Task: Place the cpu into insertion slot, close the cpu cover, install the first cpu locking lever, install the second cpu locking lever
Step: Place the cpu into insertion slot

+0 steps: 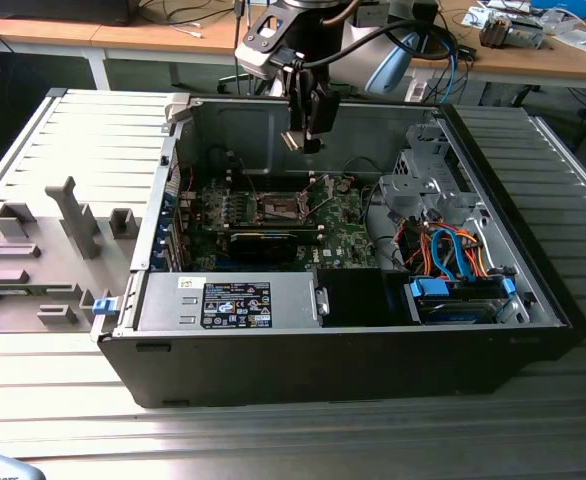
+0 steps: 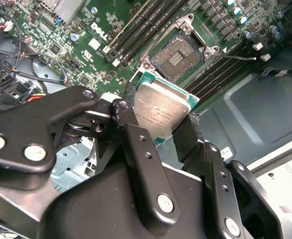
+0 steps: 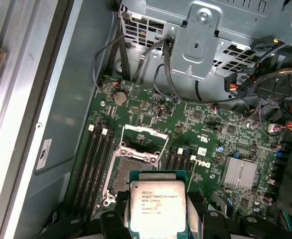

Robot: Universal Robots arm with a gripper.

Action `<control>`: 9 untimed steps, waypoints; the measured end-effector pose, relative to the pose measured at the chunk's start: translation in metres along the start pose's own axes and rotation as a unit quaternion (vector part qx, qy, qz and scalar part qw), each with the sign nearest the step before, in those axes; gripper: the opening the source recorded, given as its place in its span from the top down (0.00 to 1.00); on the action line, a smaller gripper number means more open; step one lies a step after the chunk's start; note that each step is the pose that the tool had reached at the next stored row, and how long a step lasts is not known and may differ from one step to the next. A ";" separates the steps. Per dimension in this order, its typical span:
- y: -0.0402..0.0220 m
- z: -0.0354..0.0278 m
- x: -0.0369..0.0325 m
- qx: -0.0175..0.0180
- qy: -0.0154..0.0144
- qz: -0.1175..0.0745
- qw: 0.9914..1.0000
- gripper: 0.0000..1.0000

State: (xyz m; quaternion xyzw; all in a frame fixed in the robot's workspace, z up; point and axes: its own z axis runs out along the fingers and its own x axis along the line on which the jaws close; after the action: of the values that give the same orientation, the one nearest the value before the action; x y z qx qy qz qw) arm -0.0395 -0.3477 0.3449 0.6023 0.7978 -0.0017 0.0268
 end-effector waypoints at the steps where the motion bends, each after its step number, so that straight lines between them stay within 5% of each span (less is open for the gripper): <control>1: 0.0000 0.0000 0.0000 0.000 0.000 0.001 1.000 0.45; 9: 0.0000 0.0000 0.0000 0.000 0.000 0.005 1.000 0.45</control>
State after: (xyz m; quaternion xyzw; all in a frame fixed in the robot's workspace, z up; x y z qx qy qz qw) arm -0.0395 -0.3477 0.3449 0.6059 0.7951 -0.0019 0.0267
